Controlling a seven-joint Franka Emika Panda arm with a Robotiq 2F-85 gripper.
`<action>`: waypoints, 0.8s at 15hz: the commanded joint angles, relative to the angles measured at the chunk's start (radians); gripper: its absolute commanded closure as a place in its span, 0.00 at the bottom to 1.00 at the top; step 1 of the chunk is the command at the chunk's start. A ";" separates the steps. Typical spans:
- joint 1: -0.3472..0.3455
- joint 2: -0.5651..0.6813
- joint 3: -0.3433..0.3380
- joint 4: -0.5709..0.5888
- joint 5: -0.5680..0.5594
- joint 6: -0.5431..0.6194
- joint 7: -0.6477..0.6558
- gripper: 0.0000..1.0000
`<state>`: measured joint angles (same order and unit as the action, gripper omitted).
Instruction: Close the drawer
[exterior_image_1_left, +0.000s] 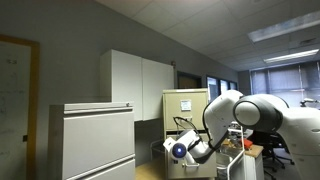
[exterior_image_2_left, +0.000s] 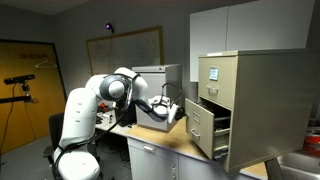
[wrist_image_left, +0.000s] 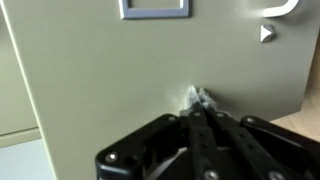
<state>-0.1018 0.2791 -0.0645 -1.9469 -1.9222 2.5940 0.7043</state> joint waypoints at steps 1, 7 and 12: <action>-0.036 0.124 -0.014 0.231 0.018 0.016 0.000 1.00; -0.065 0.216 -0.030 0.421 0.028 -0.010 -0.006 1.00; -0.109 0.282 -0.030 0.565 0.124 -0.033 -0.025 1.00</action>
<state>-0.1660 0.4644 -0.0830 -1.5756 -1.8568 2.5926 0.7044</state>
